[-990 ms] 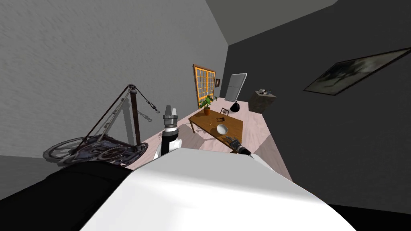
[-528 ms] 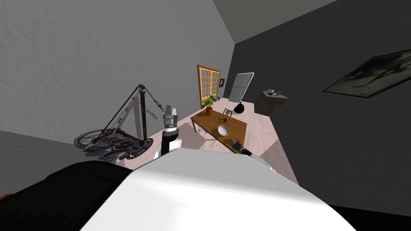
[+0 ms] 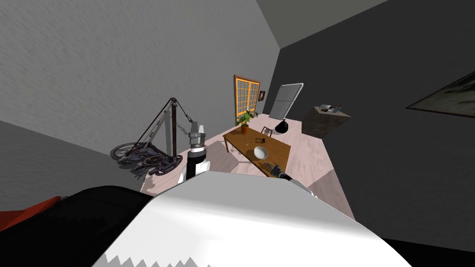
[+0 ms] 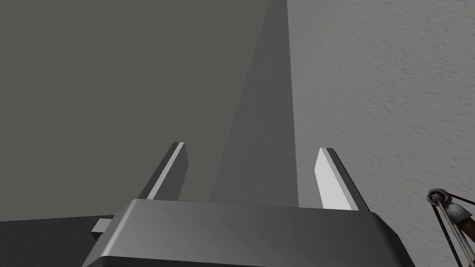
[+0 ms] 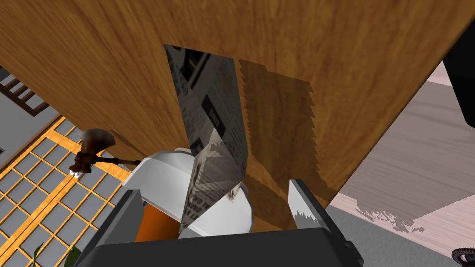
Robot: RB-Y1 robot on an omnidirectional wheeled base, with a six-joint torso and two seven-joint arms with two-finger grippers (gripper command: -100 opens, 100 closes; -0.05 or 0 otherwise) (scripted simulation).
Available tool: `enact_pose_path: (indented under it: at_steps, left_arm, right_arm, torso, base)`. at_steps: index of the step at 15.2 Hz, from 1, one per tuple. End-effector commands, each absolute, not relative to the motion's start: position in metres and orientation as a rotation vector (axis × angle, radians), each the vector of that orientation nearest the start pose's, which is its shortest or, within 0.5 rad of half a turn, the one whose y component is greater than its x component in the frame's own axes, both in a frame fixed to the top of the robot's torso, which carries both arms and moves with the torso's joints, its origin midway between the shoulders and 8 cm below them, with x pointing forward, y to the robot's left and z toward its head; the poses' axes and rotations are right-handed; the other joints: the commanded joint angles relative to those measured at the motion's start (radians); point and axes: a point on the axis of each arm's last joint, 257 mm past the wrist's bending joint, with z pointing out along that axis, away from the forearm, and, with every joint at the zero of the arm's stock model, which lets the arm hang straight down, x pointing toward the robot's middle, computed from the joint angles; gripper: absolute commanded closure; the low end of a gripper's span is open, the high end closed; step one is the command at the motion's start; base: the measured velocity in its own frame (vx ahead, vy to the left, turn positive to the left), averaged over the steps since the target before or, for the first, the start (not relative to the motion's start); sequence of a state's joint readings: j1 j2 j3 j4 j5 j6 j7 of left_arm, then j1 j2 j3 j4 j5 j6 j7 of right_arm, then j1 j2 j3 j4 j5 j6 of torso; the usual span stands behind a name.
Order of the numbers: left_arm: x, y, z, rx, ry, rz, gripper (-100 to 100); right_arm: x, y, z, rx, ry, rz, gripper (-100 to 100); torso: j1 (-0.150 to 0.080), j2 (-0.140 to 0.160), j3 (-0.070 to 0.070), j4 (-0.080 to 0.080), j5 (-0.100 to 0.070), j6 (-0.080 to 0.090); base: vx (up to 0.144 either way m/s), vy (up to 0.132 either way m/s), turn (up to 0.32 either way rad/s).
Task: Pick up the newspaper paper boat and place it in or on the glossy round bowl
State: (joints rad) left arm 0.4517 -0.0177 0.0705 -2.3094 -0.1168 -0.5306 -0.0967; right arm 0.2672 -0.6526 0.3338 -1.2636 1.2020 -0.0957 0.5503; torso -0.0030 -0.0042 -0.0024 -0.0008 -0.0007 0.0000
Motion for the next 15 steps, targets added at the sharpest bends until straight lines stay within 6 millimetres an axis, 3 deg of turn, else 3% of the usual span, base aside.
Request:
enact_pose_path:
  at_steps: [1,2,3,10,15]
  left_arm:
    - [0.334,0.281,0.058,-0.475,0.610,-1.103,0]
    - [0.334,0.281,0.058,-0.475,0.610,-1.102,0]
    - [0.334,0.281,0.058,-0.475,0.610,-1.102,0]
    - [0.334,0.281,0.058,-0.475,0.610,-1.103,0]
    - [0.334,0.281,0.058,-0.475,0.610,-1.103,0]
  right_arm:
    - [0.333,-0.373,-0.502,-0.986,2.095,-0.358,-100]
    - [0.332,-0.377,-0.499,-0.990,2.094,-0.352,-100]
    - [0.332,-0.377,-0.499,-0.989,2.094,-0.355,100]
    - [0.332,-0.384,-0.494,-0.997,2.091,-0.353,100]
    - [0.375,-0.390,-0.456,-0.979,2.017,-0.342,100]
  torso:
    - [0.000,0.000,0.000,0.000,0.000,0.000]
    - [-0.001,-0.001,0.000,0.000,0.000,0.000]
    - [-0.001,0.000,0.000,0.000,0.000,0.000]
    - [0.006,0.003,0.002,0.000,0.001,0.001]
    - [0.015,0.009,0.006,0.003,0.003,0.000]
  base:
    - [0.042,-0.089,0.067]
    - [0.027,-0.053,0.035]
    - [0.010,-0.019,0.006]
    - [-0.012,0.024,-0.028]
    - [-0.104,0.137,-0.131]
